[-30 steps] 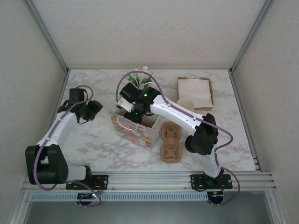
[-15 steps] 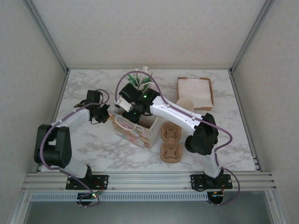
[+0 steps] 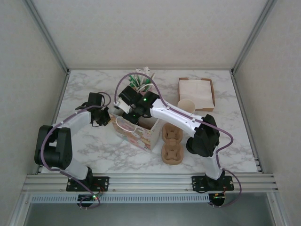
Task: Pack the takeout coffee
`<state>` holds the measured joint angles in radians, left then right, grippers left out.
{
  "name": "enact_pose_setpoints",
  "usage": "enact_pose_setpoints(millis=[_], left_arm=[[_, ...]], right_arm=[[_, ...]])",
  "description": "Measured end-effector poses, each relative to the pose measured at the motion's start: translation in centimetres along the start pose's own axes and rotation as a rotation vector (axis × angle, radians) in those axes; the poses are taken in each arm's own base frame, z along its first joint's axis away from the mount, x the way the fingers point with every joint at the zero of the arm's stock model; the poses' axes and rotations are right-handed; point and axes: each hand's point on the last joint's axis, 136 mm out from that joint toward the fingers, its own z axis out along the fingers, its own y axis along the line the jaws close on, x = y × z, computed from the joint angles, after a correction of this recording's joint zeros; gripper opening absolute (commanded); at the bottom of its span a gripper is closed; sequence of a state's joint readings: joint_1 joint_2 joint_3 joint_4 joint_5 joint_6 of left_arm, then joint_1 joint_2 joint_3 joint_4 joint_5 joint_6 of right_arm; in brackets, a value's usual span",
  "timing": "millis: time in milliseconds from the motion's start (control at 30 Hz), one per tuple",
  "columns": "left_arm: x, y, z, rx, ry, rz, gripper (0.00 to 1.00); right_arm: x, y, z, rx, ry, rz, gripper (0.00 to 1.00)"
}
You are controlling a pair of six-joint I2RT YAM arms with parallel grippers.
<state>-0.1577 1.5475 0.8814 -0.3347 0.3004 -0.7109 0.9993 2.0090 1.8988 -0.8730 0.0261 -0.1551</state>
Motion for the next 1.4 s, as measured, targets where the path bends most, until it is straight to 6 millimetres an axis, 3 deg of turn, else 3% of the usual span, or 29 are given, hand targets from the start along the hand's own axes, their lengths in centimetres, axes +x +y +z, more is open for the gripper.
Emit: enact_pose_setpoints(millis=[467,600,667,800,900,1000,1167,1400], left_arm=[[0.2,0.5,-0.1,-0.030,-0.002,0.011,0.42],[0.0,0.6,-1.2,-0.053,-0.020,0.037,0.46],[-0.6,0.1,-2.8,-0.054,-0.054,0.060,0.50],[-2.5,-2.6,-8.0,0.006,-0.192,0.132,0.63],[-3.8,-5.1,-13.0,0.081,-0.315,0.197,0.70],[-4.2,-6.8,-16.4,0.143,-0.396,0.259,0.79],[-3.0,-8.4,-21.0,0.238,-0.490,0.405,0.86],[0.2,-11.6,-25.8,0.389,-0.591,0.744,0.90]], right_arm=[[-0.2,0.3,-1.8,-0.017,-0.032,0.039,0.51],[-0.5,0.2,-2.6,-0.010,-0.048,0.048,0.51],[-0.5,0.0,-3.2,0.002,-0.054,0.059,0.51],[-1.0,-0.2,-5.1,0.015,-0.090,0.081,0.51],[-1.7,-0.5,-7.8,0.026,-0.140,0.101,0.51],[-2.7,-0.8,-10.5,0.045,-0.200,0.120,0.52],[-4.3,-1.5,-14.9,0.077,-0.304,0.152,0.52],[-5.1,-2.0,-18.6,0.101,-0.387,0.187,0.52]])
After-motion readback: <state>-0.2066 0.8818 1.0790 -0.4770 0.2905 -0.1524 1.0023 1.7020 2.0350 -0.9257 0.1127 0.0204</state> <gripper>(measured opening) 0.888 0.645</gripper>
